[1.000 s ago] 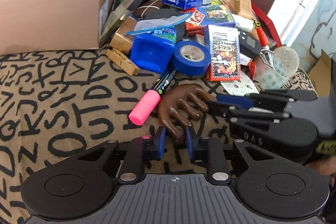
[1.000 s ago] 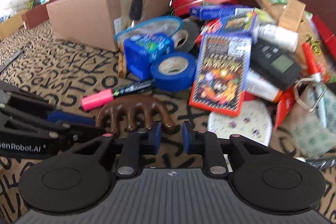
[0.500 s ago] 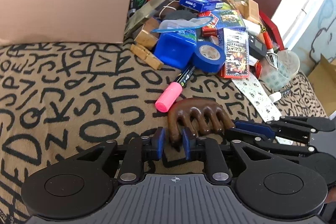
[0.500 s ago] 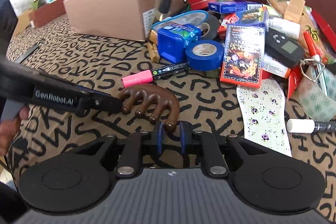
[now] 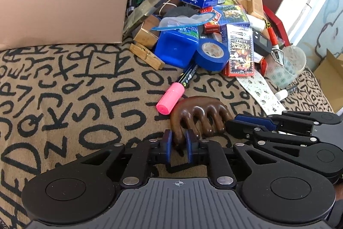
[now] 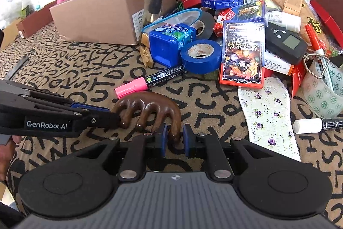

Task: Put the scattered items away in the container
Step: 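Grasp the brown comb with the left gripper, then carry the brown comb into the box and open the left gripper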

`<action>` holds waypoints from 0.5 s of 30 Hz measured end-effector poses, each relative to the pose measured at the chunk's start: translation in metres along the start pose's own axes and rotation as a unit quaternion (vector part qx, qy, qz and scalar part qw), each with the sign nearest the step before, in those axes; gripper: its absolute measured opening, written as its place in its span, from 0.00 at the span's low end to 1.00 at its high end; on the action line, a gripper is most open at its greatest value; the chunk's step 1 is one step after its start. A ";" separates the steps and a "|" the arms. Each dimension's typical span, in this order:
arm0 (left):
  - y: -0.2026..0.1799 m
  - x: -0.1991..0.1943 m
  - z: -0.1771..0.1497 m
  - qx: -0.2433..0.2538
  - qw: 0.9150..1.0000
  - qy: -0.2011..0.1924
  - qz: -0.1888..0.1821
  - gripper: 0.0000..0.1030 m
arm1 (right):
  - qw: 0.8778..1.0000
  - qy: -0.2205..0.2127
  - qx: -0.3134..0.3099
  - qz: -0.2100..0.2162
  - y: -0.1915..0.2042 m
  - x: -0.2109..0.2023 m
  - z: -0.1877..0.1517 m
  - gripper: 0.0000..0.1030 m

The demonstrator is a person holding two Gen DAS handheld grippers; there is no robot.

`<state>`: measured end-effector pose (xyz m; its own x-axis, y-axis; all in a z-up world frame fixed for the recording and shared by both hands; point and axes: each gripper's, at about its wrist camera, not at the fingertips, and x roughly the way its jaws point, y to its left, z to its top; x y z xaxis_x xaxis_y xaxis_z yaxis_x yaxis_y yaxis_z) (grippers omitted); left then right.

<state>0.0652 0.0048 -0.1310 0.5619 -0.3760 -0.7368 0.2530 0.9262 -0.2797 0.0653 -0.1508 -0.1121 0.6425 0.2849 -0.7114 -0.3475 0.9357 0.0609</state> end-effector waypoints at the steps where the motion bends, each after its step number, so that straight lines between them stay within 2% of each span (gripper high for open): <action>1: -0.001 0.001 0.000 0.002 1.000 -0.002 0.001 0.30 | 1.000 0.000 -0.006 -0.008 0.003 0.002 0.001 0.18; 4: -0.001 0.005 0.000 0.011 1.000 -0.008 0.003 0.27 | 0.999 -0.007 -0.018 -0.031 0.010 0.006 0.001 0.16; 5: 0.000 0.005 0.001 0.010 1.000 -0.007 0.002 0.19 | 0.999 -0.009 -0.019 -0.035 0.011 0.008 0.000 0.16; 7: 0.003 0.006 0.002 0.002 1.000 -0.005 0.000 0.11 | 0.999 -0.009 -0.013 -0.037 0.010 0.010 0.000 0.16; 8: 0.003 0.006 0.003 -0.001 1.000 -0.006 0.000 0.18 | 0.999 -0.007 -0.006 -0.034 0.008 0.012 0.001 0.16; 9: 0.003 0.007 0.003 -0.002 1.000 -0.008 0.000 0.20 | 0.999 -0.007 -0.004 -0.033 0.007 0.012 0.002 0.16; 10: 0.002 0.008 0.002 -0.001 1.000 -0.012 0.001 0.30 | 0.999 -0.006 -0.003 -0.033 0.007 0.013 0.003 0.16; 11: 0.002 0.008 0.002 0.002 1.000 -0.014 0.003 0.29 | 0.999 -0.007 -0.003 -0.034 0.007 0.014 0.003 0.16; 13: 0.000 0.008 0.002 0.005 1.000 -0.015 0.005 0.26 | 0.999 -0.009 0.002 -0.033 0.006 0.014 0.003 0.15; 14: 0.000 0.007 0.002 0.004 1.000 -0.016 0.007 0.13 | 0.999 -0.010 0.006 -0.033 0.006 0.012 0.003 0.15; 15: 0.001 0.005 0.001 0.002 1.000 -0.017 0.006 0.10 | 0.999 -0.009 0.009 -0.034 0.008 0.010 0.002 0.15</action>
<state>0.0689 0.0036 -0.1342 0.5907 -0.3653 -0.7194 0.2494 0.9307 -0.2677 0.0702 -0.1404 -0.1171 0.6764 0.2232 -0.7018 -0.2901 0.9567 0.0247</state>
